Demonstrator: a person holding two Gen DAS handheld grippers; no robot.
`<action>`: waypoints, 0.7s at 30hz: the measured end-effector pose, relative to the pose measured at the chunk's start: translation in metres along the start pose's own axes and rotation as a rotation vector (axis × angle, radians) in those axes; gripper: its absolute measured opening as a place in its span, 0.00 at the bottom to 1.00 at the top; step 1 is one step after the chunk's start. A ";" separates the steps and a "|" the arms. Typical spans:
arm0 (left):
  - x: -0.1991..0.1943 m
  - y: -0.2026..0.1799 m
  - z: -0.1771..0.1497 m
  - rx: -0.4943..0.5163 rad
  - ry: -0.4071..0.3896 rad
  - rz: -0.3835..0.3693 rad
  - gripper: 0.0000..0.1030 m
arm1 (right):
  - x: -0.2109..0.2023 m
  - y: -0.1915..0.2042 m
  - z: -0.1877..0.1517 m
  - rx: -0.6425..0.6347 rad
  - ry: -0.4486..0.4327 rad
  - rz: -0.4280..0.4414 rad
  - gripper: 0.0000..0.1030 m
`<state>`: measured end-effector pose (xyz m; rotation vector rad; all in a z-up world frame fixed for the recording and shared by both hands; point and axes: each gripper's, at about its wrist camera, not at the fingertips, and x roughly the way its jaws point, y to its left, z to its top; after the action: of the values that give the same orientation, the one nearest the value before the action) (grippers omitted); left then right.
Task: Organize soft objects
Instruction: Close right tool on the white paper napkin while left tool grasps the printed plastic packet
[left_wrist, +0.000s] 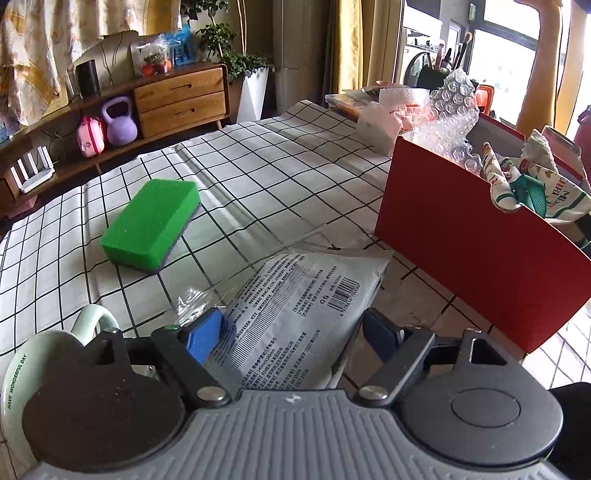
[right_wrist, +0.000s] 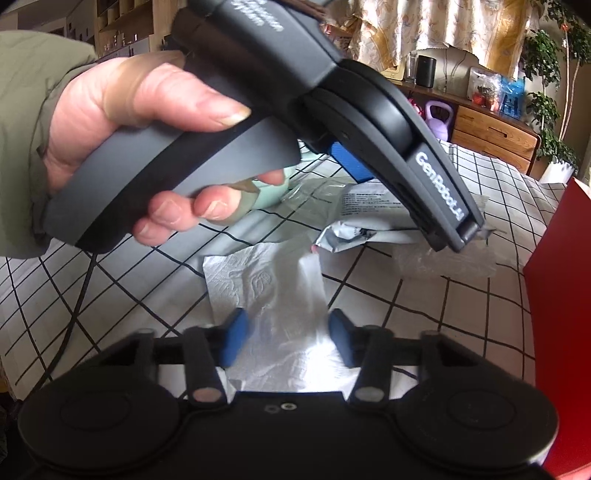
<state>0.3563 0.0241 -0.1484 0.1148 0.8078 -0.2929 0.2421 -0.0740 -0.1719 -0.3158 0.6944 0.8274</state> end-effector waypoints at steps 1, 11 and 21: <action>-0.001 0.000 0.000 -0.002 -0.001 -0.001 0.78 | -0.001 -0.001 0.000 0.005 0.000 -0.001 0.34; -0.014 -0.005 -0.002 -0.053 -0.008 -0.014 0.65 | -0.019 -0.013 -0.005 0.112 -0.008 -0.035 0.05; -0.040 -0.004 -0.003 -0.151 -0.045 0.006 0.64 | -0.074 -0.031 -0.015 0.245 -0.064 -0.071 0.05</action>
<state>0.3268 0.0296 -0.1214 -0.0303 0.7819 -0.2271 0.2240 -0.1436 -0.1334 -0.0919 0.7121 0.6735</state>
